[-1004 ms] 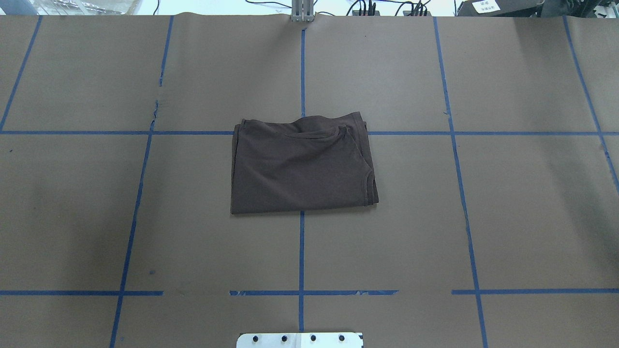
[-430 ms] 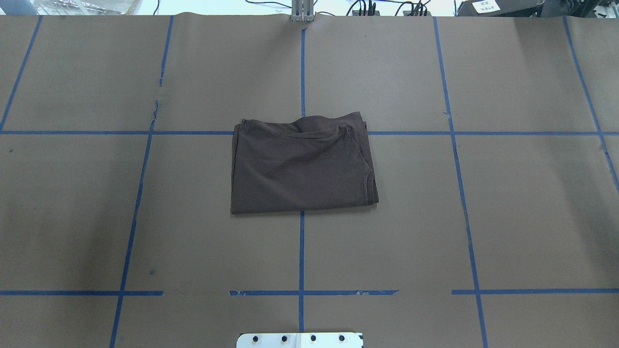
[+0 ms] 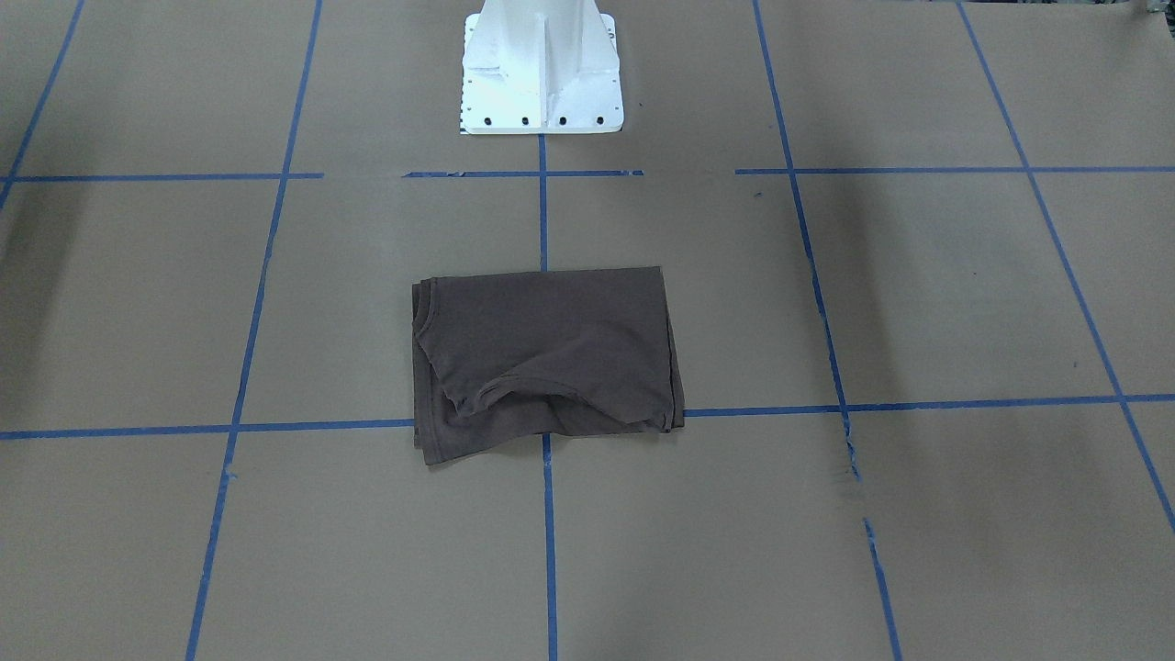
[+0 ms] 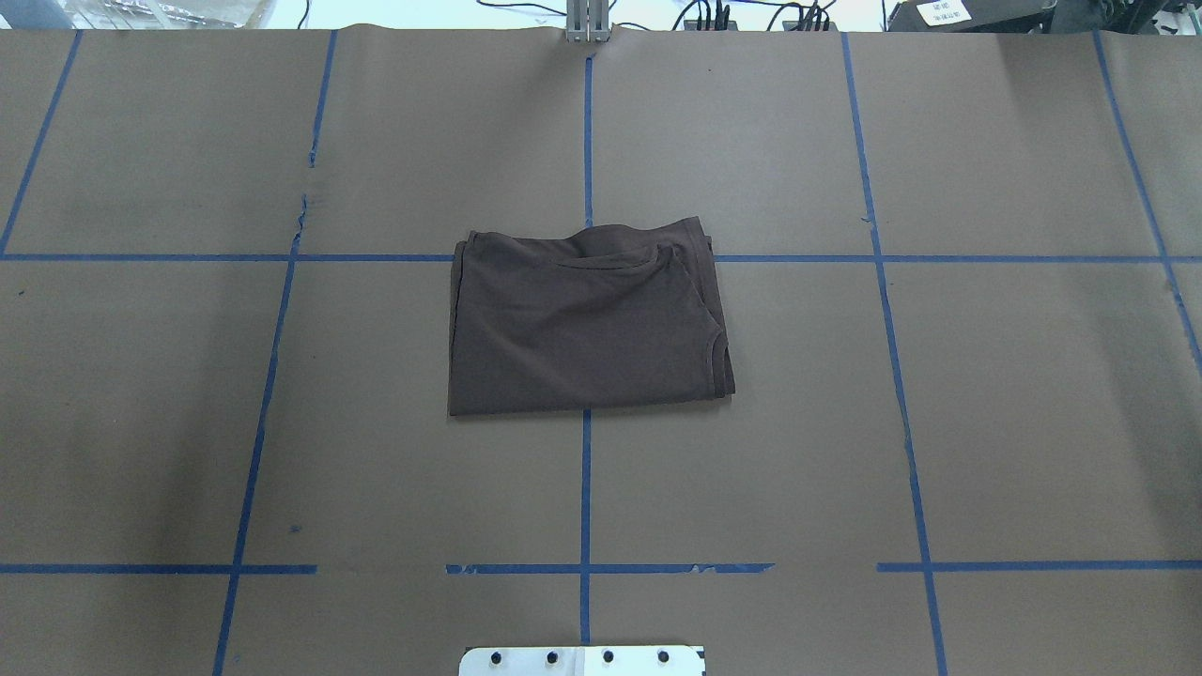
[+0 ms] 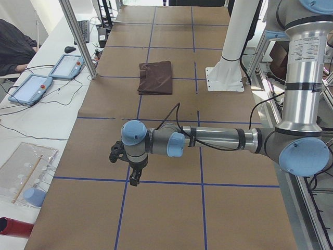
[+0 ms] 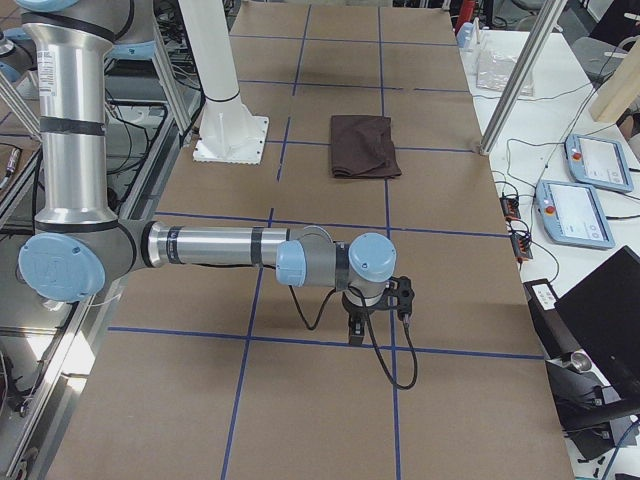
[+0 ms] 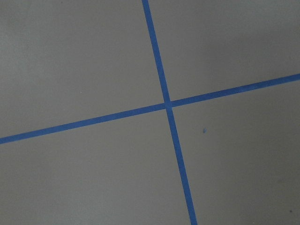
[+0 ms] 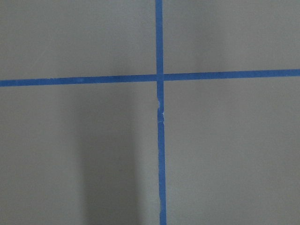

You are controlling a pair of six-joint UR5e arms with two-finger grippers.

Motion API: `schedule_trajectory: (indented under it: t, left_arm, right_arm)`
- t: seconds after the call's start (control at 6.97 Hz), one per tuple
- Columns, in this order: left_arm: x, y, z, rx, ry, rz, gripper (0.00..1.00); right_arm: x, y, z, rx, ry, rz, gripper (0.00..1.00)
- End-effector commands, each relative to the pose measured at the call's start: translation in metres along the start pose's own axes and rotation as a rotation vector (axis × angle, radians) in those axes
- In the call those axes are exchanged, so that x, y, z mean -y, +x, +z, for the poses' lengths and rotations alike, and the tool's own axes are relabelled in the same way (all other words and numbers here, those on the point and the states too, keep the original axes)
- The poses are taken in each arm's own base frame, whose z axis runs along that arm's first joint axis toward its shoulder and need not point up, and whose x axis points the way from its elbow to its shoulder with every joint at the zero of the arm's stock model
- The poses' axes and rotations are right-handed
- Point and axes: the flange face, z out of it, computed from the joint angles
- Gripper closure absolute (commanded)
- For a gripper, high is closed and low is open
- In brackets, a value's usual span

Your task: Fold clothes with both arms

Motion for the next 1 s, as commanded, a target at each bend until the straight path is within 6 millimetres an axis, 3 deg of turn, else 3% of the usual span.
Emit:
schedule_trajectory:
  t: [0.0, 0.57, 0.86]
  left_arm:
    - [0.0003, 0.0004, -0.0013, 0.001, 0.004, 0.002, 0.00]
    - [-0.0016, -0.0025, -0.0011, 0.000, 0.002, -0.010, 0.00]
    - [-0.0009, -0.0008, -0.0028, -0.003, 0.006, -0.187, 0.00]
  right_arm:
    - [-0.0040, 0.0174, -0.0086, -0.003, 0.020, 0.028, 0.00]
    - [-0.0052, 0.0216, -0.0180, 0.004, 0.040, 0.040, 0.00]
    - [-0.0049, 0.0199, -0.0185, 0.006, 0.041, 0.038, 0.00]
